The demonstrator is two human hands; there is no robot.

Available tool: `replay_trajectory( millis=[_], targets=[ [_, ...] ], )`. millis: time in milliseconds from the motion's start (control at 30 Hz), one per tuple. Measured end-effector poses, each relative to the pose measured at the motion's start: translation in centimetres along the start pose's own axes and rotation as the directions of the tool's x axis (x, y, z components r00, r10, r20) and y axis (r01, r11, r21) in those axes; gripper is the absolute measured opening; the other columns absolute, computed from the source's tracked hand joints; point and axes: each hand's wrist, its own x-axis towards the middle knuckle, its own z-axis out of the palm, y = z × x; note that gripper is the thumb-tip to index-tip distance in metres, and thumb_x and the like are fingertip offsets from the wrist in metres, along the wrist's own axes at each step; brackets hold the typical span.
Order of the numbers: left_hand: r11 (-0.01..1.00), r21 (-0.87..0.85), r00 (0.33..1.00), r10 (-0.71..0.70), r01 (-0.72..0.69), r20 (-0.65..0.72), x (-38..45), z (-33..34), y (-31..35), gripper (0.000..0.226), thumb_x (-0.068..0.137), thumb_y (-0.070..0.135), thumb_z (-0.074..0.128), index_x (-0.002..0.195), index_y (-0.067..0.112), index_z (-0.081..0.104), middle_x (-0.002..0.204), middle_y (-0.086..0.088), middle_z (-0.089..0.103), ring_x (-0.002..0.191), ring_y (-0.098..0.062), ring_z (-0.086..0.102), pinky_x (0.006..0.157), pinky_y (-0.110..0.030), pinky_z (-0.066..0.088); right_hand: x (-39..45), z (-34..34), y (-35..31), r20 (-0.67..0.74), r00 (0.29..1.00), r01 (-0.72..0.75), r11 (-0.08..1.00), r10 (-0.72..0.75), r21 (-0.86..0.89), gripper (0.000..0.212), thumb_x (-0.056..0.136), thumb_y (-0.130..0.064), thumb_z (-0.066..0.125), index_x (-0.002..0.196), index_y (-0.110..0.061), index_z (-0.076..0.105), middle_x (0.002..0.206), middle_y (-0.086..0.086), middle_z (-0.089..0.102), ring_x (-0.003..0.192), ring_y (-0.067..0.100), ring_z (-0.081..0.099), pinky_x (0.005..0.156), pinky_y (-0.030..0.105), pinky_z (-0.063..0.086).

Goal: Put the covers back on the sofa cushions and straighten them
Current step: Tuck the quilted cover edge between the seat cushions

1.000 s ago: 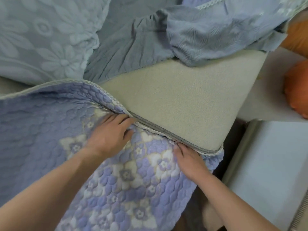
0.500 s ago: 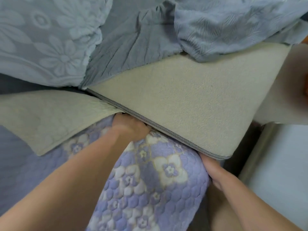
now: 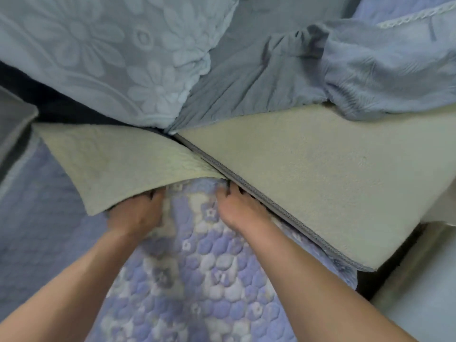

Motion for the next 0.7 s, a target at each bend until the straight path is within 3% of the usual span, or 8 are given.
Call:
replay_trajectory(
  millis=[67,133,200,267,367,533,633,700],
  targets=[
    [0.991,0.032,0.980,0.121,-0.128,0.156,1.2,0.8,-1.2,0.046,0.097,0.016,0.034,0.135,0.005,0.056,0.097,-0.036,0.067,0.085,-0.051,0.067,0.078,-0.063,0.054,1.8,0.3,-1.5,0.038,0.997,-0.070,0.998,0.070,0.009,0.072,0.094,-0.061,0.010,0.153,-0.022,0.025,0.157,0.016,0.032,0.141,0.037,0.035,0.114,0.054,0.025],
    [0.968,0.033,0.953,0.238,-0.248,0.187,2.1,2.0,-2.2,0.048,0.088,0.010,0.036,0.125,0.001,0.065,0.069,-0.032,0.065,0.057,-0.047,0.065,0.053,-0.061,0.055,3.8,0.5,-2.4,0.070,0.995,-0.072,0.997,0.070,0.032,0.067,0.096,-0.052,0.009,0.151,-0.019,0.030,0.158,0.014,0.031,0.143,0.035,0.034,0.117,0.049,0.024],
    [0.977,0.038,0.940,0.189,-0.209,0.284,2.1,1.1,-1.9,0.050,0.105,0.033,0.029,0.134,0.005,0.058,0.100,-0.032,0.069,0.089,-0.049,0.068,0.081,-0.061,0.055,5.8,0.8,-3.9,0.044,0.998,-0.056,0.993,0.052,0.102,0.056,0.105,-0.036,0.015,0.153,-0.011,0.031,0.161,0.014,0.025,0.147,0.030,0.028,0.120,0.039,0.019],
    [0.966,0.048,0.949,0.238,-0.253,0.205,2.7,1.5,-1.6,0.069,0.098,0.058,0.024,0.135,0.012,0.060,0.130,-0.026,0.061,0.121,-0.048,0.056,0.107,-0.059,0.041,6.9,0.8,-4.1,-0.015,0.996,-0.079,0.965,0.086,0.251,0.052,0.108,-0.030,0.023,0.154,-0.009,0.031,0.161,0.010,0.026,0.148,0.023,0.027,0.118,0.030,0.017],
    [0.946,0.058,0.947,0.315,-0.319,0.070,3.0,3.0,-3.0,0.056,0.093,0.044,0.034,0.121,0.012,0.071,0.122,-0.029,0.065,0.112,-0.055,0.059,0.098,-0.069,0.043,5.4,1.2,-4.2,-0.071,0.996,-0.036,0.975,0.052,0.221,0.055,0.106,-0.038,0.025,0.154,-0.012,0.032,0.160,0.008,0.028,0.146,0.023,0.030,0.120,0.032,0.016],
    [0.979,-0.157,0.990,0.135,-0.128,0.032,0.0,1.4,-2.0,0.054,0.094,0.048,0.036,0.119,0.012,0.068,0.124,-0.023,0.065,0.115,-0.042,0.059,0.104,-0.049,0.043,-3.0,1.6,-3.4,0.015,0.980,0.192,0.917,-0.199,-0.351,0.076,0.098,-0.044,0.039,0.159,-0.022,0.001,0.166,0.006,-0.002,0.153,0.025,0.006,0.124,0.040,0.010],
    [0.956,-0.156,0.968,0.251,-0.249,-0.004,-4.7,1.4,-1.0,0.048,0.083,0.035,0.047,0.122,0.010,0.061,0.123,-0.021,0.059,0.112,-0.041,0.056,0.093,-0.049,0.047,-5.0,-1.8,-2.6,0.112,0.928,0.372,0.880,-0.355,-0.296,0.062,0.096,-0.033,0.051,0.154,-0.022,0.032,0.164,0.007,0.019,0.150,0.021,0.021,0.119,0.025,0.017],
    [0.879,-0.171,0.892,0.453,-0.446,0.005,-7.0,0.7,0.6,0.049,0.081,0.031,0.048,0.125,0.014,0.060,0.125,-0.011,0.057,0.116,-0.035,0.055,0.091,-0.044,0.049,-5.1,-6.6,-1.5,-0.010,0.917,0.372,0.867,-0.398,-0.331,0.050,0.094,-0.030,0.053,0.141,-0.017,0.052,0.146,0.008,0.048,0.135,0.023,0.045,0.111,0.025,0.031]
  ],
)
